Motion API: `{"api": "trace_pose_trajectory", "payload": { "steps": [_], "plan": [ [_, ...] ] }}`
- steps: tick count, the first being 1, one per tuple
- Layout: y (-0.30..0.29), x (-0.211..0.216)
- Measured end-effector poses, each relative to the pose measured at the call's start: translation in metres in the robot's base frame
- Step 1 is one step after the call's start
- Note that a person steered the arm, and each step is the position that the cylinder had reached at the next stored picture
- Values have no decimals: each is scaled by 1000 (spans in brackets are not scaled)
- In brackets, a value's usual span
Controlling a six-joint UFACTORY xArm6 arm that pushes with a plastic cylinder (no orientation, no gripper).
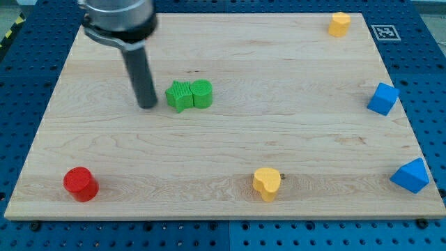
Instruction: Slide the red star down a bit
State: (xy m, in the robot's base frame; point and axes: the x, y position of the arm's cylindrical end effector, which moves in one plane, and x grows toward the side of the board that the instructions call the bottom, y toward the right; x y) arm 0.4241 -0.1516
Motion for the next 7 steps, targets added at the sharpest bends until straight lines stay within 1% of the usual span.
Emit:
{"api": "trace_pose_trajectory", "payload": {
  "steps": [1,2,3,4,5,6,7],
  "plan": [
    [-39,-48],
    [-75,-120],
    [-84,-192],
    [-82,-232],
    [-50,-222],
    [-37,-206],
    [-41,-185]
  ]
}}
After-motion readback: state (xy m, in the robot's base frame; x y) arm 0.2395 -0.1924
